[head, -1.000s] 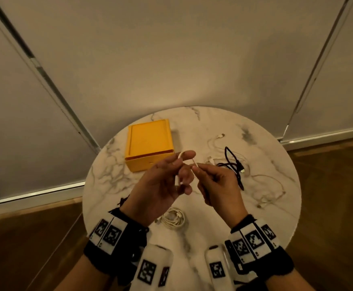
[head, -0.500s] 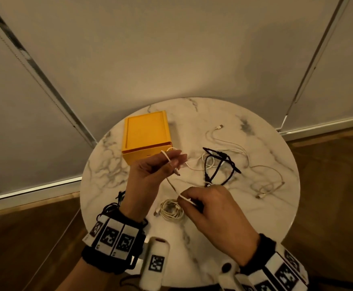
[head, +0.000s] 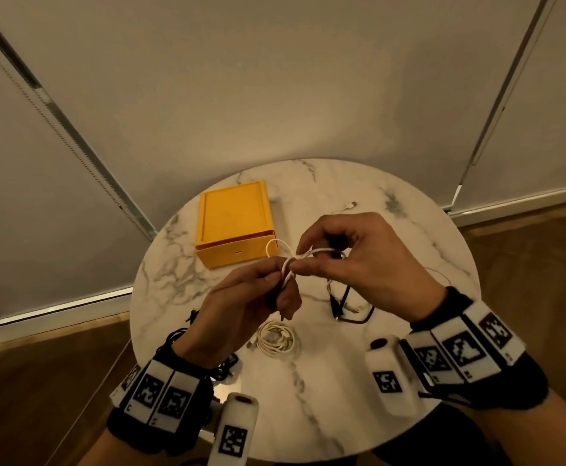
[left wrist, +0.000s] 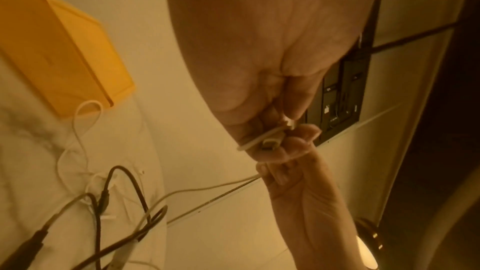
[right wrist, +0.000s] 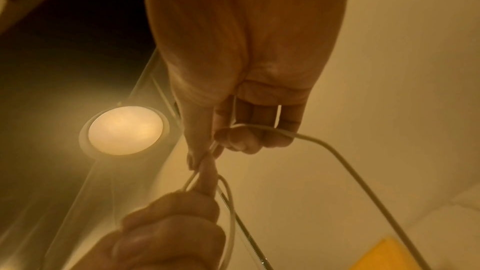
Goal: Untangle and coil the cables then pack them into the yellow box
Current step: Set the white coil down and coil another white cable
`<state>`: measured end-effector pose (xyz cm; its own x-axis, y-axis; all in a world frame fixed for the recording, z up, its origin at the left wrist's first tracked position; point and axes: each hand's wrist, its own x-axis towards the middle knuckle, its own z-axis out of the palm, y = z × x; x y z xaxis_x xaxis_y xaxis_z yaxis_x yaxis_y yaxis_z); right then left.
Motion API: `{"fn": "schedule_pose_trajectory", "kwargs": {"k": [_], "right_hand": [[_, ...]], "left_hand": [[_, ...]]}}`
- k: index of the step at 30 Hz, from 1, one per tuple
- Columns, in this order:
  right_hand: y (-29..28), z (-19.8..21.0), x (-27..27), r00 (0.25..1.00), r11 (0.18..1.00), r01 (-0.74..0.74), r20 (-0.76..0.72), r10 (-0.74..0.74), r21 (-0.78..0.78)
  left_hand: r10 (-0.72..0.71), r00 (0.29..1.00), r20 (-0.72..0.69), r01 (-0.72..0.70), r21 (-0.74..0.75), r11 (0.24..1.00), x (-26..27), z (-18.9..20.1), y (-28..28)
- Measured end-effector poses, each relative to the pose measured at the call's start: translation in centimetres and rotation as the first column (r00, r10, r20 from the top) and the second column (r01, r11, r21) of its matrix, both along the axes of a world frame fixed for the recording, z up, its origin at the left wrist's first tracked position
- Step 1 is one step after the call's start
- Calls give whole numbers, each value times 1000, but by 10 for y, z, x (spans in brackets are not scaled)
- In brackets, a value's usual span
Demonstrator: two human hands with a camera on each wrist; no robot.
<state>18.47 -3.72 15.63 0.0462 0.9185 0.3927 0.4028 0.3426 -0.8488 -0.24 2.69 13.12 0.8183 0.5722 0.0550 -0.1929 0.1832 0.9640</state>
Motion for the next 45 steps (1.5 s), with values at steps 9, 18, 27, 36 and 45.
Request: {"fn": "schedule_pose_trajectory", "kwargs": {"k": [9,18,27,36,45], "right_hand": [[15,-4,-1,964,999,-26,-264,32,25],[15,-56,-4,923,991,-18,-383,-36,-135],[0,-79,-42,996,961,-84,5,88,-263],[-9,-52,-27,959,993,38,284,-4,-112],[-17,-56,-19,969,992,66,243,-38,-106]], "left_hand": [[-93,990,105,113,-205,972,12,4,-4],[308,897,317,-93,-545,833,25,12,5],[494,853,167,-463,-195,865,26,-12,27],[380,912,-154,-279,447,850,1,-27,18],[246,890,-383,1,543,840,-12,-28,9]]}}
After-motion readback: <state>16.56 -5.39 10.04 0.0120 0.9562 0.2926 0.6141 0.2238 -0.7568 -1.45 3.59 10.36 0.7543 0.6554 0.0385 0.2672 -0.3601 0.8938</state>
